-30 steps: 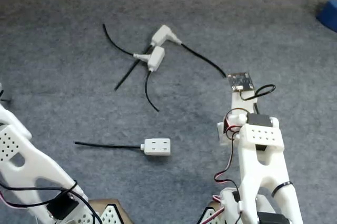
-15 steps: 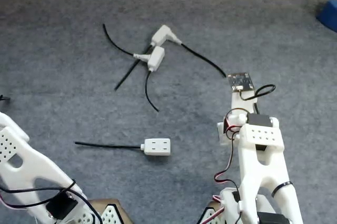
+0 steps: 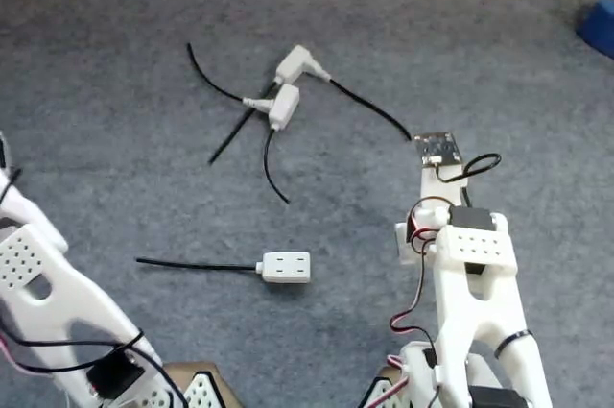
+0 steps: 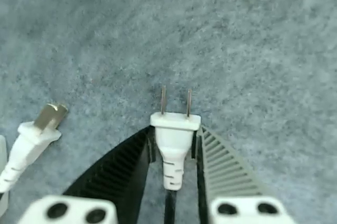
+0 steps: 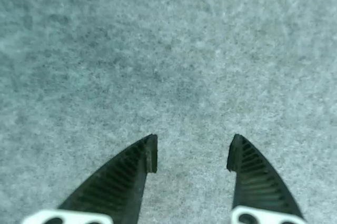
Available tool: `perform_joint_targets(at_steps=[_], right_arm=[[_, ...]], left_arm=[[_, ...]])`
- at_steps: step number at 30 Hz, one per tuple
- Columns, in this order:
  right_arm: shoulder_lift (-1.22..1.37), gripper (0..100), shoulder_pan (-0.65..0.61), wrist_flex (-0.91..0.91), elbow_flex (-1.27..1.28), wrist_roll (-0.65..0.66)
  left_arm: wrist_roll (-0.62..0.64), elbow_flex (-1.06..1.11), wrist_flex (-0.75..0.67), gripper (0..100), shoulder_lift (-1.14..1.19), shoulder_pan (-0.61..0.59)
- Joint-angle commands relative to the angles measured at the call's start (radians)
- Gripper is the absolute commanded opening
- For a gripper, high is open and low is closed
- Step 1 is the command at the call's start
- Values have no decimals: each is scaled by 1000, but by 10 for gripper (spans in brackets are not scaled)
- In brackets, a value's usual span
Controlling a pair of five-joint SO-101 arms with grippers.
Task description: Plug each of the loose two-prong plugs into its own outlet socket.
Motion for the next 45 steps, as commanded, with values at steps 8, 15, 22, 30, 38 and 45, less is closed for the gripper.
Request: perform_joint_targets(at_steps=[8,15,22,30,38,45], right_arm=[[-19,221,-19,-12,2,8],[-19,221,-51,-13,27,8],[-19,221,-44,-13,24,8],[-24,221,102,-28,8,0],[-18,221,314,-70,10,-12],[-18,221,397,-71,7,0]], left_arm=[[-20,-12,17,50,12,21],[-9,-349,439,46,8,282],[51,-102,431,46,-308,645],[14,265,425,46,-624,1201],[-60,358,423,47,-641,1564],[-117,441,423,47,-642,1692]])
